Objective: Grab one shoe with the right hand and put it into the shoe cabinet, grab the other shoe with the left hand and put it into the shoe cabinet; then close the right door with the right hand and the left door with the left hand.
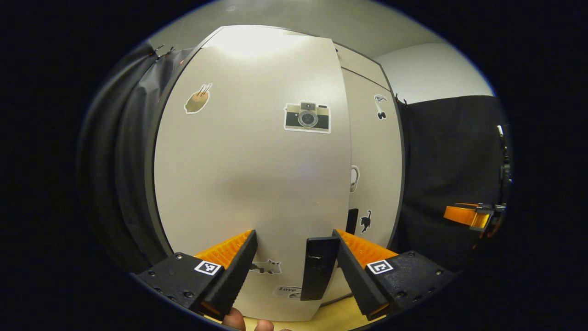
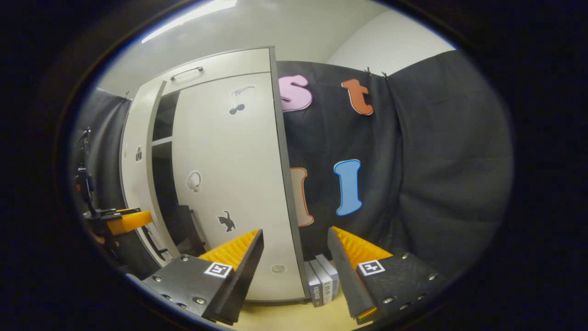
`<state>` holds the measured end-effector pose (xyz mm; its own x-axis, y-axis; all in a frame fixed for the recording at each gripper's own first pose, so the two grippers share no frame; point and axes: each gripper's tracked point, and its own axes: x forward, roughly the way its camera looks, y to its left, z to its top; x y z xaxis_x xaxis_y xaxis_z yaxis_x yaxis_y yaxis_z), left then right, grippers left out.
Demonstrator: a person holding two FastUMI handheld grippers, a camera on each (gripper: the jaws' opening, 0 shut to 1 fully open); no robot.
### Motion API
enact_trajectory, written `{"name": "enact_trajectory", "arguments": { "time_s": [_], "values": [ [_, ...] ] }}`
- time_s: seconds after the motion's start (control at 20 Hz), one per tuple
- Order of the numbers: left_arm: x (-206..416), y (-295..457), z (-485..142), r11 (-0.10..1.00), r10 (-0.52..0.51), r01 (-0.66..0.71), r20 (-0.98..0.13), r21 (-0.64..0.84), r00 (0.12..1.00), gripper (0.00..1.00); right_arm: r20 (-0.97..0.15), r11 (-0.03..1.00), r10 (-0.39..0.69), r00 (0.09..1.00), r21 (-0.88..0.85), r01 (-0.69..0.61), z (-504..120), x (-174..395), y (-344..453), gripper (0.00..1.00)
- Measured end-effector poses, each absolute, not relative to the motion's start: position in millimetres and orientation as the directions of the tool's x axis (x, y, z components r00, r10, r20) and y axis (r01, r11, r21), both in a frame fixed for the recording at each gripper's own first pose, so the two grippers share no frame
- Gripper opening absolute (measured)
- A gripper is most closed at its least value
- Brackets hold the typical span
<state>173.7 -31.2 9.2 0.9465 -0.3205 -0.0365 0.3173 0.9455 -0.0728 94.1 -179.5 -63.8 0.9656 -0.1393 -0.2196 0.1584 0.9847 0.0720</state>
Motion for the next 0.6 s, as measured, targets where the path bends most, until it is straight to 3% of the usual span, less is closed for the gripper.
{"name": "enact_trajectory", "arguments": {
  "time_s": [0.6],
  "values": [
    [205, -39, 5, 0.964, -0.265, 0.263, -0.044, -0.040, 0.963, 1.00, -0.211, 0.994, -0.069, 0.975, 0.075, 0.086, -62, 106, -159, 0.83]
  ]
}}
